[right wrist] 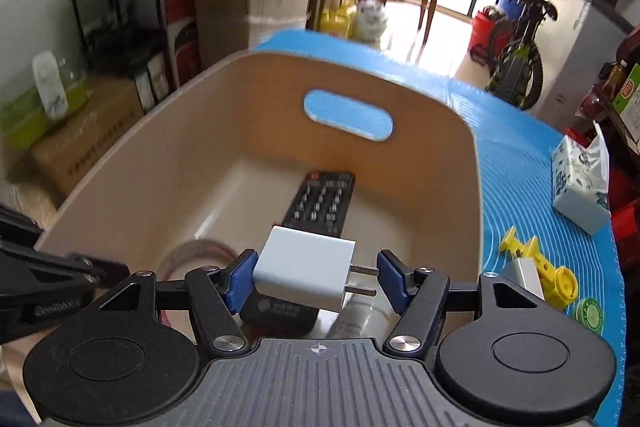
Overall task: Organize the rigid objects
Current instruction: 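Carry the charger into the basket and open the right tool, then grasp the second white charger with the right tool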
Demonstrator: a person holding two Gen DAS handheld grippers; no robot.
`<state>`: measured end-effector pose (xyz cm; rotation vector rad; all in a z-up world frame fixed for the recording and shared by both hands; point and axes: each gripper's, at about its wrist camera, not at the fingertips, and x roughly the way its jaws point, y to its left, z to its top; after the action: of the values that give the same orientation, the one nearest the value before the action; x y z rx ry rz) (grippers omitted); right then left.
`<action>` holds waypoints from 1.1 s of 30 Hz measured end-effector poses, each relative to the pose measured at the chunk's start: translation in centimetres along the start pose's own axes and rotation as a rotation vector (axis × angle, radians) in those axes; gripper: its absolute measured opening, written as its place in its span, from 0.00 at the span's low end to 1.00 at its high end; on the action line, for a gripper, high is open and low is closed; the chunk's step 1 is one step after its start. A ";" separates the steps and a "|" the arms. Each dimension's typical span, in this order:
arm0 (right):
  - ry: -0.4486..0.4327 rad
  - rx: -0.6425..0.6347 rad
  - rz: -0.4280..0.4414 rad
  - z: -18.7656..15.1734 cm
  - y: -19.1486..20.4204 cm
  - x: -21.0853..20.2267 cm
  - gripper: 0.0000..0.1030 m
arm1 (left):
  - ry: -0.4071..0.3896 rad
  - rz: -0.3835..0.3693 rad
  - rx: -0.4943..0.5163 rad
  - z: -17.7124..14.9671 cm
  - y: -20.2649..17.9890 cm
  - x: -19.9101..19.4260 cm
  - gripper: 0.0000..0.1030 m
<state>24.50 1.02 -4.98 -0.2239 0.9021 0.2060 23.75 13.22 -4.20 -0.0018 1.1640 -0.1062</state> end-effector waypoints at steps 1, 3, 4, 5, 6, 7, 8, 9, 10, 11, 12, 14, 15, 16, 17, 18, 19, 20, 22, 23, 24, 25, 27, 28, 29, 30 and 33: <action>0.006 -0.017 -0.012 -0.1 0.2 0.1 0.66 | 0.000 0.000 0.000 0.0 0.0 0.1 0.04; 0.014 -0.053 -0.032 -0.3 0.6 0.0 0.66 | -0.001 -0.001 0.001 0.0 0.1 0.1 0.04; 0.016 -0.064 -0.038 -0.3 0.7 0.0 0.66 | 0.000 -0.001 0.001 0.0 0.1 0.1 0.04; 0.018 -0.069 -0.040 -0.2 0.8 0.0 0.66 | 0.000 -0.001 0.001 0.0 0.0 0.1 0.04; 0.020 -0.069 -0.040 -0.1 0.7 0.0 0.66 | 0.000 -0.001 0.001 0.0 0.1 0.1 0.04; 0.020 -0.068 -0.040 -0.1 0.7 0.0 0.66 | 0.000 -0.001 0.001 0.0 0.0 0.1 0.04; 0.018 -0.068 -0.037 -0.2 0.6 -0.1 0.66 | 0.000 0.000 0.001 0.0 0.0 0.1 0.04; 0.013 -0.068 -0.034 -0.2 0.5 -0.3 0.70 | 0.000 0.001 0.001 0.0 0.1 0.1 0.04; 0.008 -0.064 -0.023 -0.2 0.3 -0.4 0.70 | 0.000 0.002 0.002 -0.1 0.0 0.1 0.04; 0.005 -0.056 -0.011 -0.1 0.0 -0.5 0.70 | 0.000 0.003 0.002 -0.1 0.0 0.1 0.04; -0.001 -0.047 0.001 -0.1 -0.2 -0.6 0.70 | 0.000 0.004 0.002 -0.1 0.0 0.2 0.04; -0.024 -0.034 0.020 0.0 -0.8 -1.2 0.72 | 0.001 0.007 0.004 -0.1 -0.1 0.2 0.04; -0.036 -0.032 0.023 0.0 -1.1 -1.6 0.75 | 0.001 0.008 0.005 -0.1 -0.2 0.2 0.04; -0.049 -0.031 0.021 -0.1 -1.4 -2.0 0.77 | 0.001 0.008 0.005 -0.1 -0.2 0.2 0.04; -0.070 -0.025 0.021 -0.2 -1.8 -2.6 0.79 | 0.001 0.007 0.005 -0.1 -0.2 0.2 0.04; -0.092 -0.016 0.025 -0.4 -2.3 -3.2 0.80 | 0.001 0.008 0.005 -0.1 -0.2 0.2 0.04; -0.111 -0.003 0.028 -0.5 -2.8 -3.7 0.80 | 0.001 0.009 0.006 -0.1 -0.2 0.2 0.04; -0.128 0.012 0.030 -0.6 -3.4 -4.3 0.80 | 0.001 0.010 0.007 -0.1 -0.3 0.2 0.04; -0.166 0.044 0.043 -0.7 -4.7 -5.3 0.80 | 0.000 0.012 0.008 -0.2 -0.3 0.2 0.04; -0.182 0.058 0.040 -0.7 -5.3 -5.8 0.80 | 0.000 0.013 0.008 -0.2 -0.3 0.1 0.04; -0.197 0.070 0.035 -0.6 -5.9 -6.2 0.80 | 0.000 0.012 0.008 -0.1 -0.3 0.2 0.04; -0.213 0.081 0.039 -0.5 -6.6 -6.6 0.80 | 0.000 0.012 0.007 -0.1 -0.3 0.2 0.04; -0.230 0.093 0.024 -0.4 -7.9 -7.1 0.80 | 0.000 0.013 0.008 -0.1 -0.3 0.1 0.04; -0.225 0.095 -0.006 -0.3 -8.4 -7.0 0.80 | 0.000 0.012 0.008 -0.1 -0.3 0.2 0.04; -0.218 0.096 -0.034 -0.3 -8.9 -6.9 0.80 | 0.000 0.012 0.007 -0.1 -0.3 0.2 0.04; -0.213 0.103 -0.051 -0.3 -9.5 -6.8 0.80 | 0.000 0.012 0.007 -0.1 -0.3 0.2 0.04; -0.189 0.134 -0.079 -1.0 -11.5 -6.1 0.80 | 0.000 0.012 0.007 -0.1 -0.2 0.1 0.04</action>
<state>23.21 -10.73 0.49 -0.1130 0.7149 0.0913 23.64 12.99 -4.32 0.0118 1.1638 -0.0994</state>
